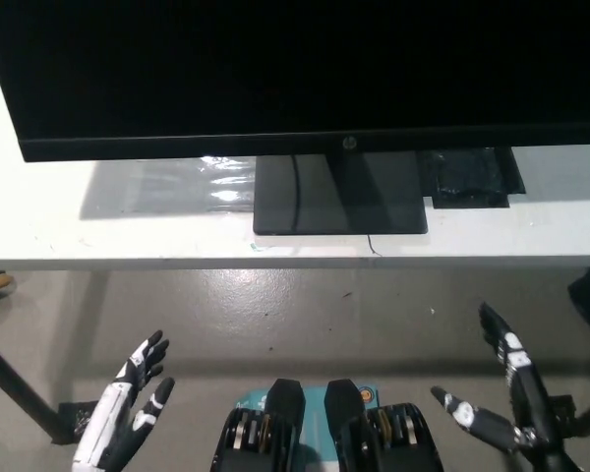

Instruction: The monitor is placed at the center of the table and the robot uses both its hand to grab the left and right sides of the monitor to tilt the angle of the monitor downwards

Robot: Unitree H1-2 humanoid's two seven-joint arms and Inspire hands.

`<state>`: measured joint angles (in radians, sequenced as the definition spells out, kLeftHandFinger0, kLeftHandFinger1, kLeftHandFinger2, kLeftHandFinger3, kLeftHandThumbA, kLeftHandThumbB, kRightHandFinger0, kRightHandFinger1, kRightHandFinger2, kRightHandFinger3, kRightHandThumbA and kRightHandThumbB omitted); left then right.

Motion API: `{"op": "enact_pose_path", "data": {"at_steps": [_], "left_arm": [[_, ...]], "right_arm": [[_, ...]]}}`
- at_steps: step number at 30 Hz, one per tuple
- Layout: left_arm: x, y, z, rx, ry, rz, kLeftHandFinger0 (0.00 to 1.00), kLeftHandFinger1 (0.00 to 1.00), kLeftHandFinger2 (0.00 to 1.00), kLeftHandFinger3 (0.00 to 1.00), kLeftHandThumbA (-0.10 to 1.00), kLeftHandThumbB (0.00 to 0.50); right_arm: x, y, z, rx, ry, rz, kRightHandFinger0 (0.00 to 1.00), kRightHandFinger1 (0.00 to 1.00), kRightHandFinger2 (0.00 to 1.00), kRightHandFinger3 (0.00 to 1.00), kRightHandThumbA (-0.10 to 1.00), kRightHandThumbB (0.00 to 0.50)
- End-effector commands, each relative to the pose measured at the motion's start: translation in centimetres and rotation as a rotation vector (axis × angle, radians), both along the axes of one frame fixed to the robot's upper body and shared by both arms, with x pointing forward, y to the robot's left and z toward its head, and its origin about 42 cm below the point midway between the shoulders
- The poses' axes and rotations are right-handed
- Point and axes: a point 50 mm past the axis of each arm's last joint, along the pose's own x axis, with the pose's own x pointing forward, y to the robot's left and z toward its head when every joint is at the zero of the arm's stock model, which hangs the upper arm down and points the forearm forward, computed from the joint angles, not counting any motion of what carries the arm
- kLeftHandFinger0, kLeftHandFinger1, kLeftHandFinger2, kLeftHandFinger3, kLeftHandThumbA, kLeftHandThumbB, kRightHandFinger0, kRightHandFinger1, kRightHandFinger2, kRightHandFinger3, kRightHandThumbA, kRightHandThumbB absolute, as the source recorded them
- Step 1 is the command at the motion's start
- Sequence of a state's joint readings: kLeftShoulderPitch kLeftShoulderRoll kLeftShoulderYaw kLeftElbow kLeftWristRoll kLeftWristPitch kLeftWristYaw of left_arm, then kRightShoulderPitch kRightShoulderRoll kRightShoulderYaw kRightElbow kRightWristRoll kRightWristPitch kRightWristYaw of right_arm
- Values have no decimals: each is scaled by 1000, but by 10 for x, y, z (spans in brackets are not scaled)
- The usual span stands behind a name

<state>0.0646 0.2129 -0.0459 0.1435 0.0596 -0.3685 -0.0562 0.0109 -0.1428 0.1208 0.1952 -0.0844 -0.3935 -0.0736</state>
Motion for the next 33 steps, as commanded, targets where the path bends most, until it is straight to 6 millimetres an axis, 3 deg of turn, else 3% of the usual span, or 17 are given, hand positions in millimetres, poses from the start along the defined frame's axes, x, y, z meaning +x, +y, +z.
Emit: {"op": "enact_pose_path", "data": {"at_steps": [1,5,6,8,11,12,13,14,17,18,20,24,28,30,33], "left_arm": [[-19,-1,65,-3,-296,-69,1000,1000,1000,1000,820,255],[-22,-2,71,-26,-318,-72,1000,1000,1000,1000,798,246],[-38,3,111,-1,-471,-21,1000,1000,1000,1000,903,293],[-44,7,129,-26,-543,-1,1000,1000,1000,1000,909,260],[-45,7,133,-30,-555,3,1000,1000,1000,1000,912,260],[-47,16,152,-5,-639,56,1000,1000,1000,1000,989,297],[-48,26,172,1,-725,80,1000,1000,1000,1000,976,285],[-47,29,178,-15,-744,76,1000,1000,1000,1000,965,285],[-48,29,179,-15,-743,78,1000,1000,1000,1000,965,285],[-41,46,194,-24,-772,80,1000,1000,1000,1000,973,319],[-34,58,204,-13,-780,111,1000,1000,1000,1000,1000,346],[-8,84,218,14,-792,88,1000,1000,1000,1000,1000,328],[14,104,228,57,-760,113,1000,1000,1000,1000,1000,362],[28,110,232,63,-754,102,1000,1000,1000,1000,1000,338],[46,121,236,108,-699,115,1000,1000,1000,1000,1000,340]], "right_arm": [[-26,-4,54,5,-273,-59,1000,1000,1000,1000,883,319],[-29,-4,60,0,-304,-79,1000,1000,1000,1000,890,321],[-39,-8,97,-21,-488,-182,1000,1000,1000,1000,963,235],[-39,-13,114,-49,-577,-217,1000,1000,1000,1000,1000,210],[-40,-13,116,-58,-600,-225,1000,1000,1000,1000,1000,206],[-35,-22,135,-84,-668,-238,1000,1000,1000,1000,1000,230],[-29,-35,150,-125,-716,-233,1000,1000,1000,1000,1000,278],[-27,-39,153,-140,-725,-228,1000,1000,1000,1000,1000,284],[-27,-39,154,-143,-731,-230,1000,1000,1000,1000,1000,285],[-12,-58,162,-157,-728,-222,1000,1000,1000,1000,1000,345],[-1,-72,168,-160,-723,-228,1000,1000,1000,1000,1000,365],[23,-94,177,-141,-704,-229,1000,1000,1000,1000,1000,358],[47,-113,174,-88,-631,-242,1000,1000,1000,1000,1000,382],[58,-120,174,-69,-604,-236,1000,1000,1000,1000,1000,389],[77,-128,176,-68,-574,-213,1000,1000,1000,1000,1000,388]]}}
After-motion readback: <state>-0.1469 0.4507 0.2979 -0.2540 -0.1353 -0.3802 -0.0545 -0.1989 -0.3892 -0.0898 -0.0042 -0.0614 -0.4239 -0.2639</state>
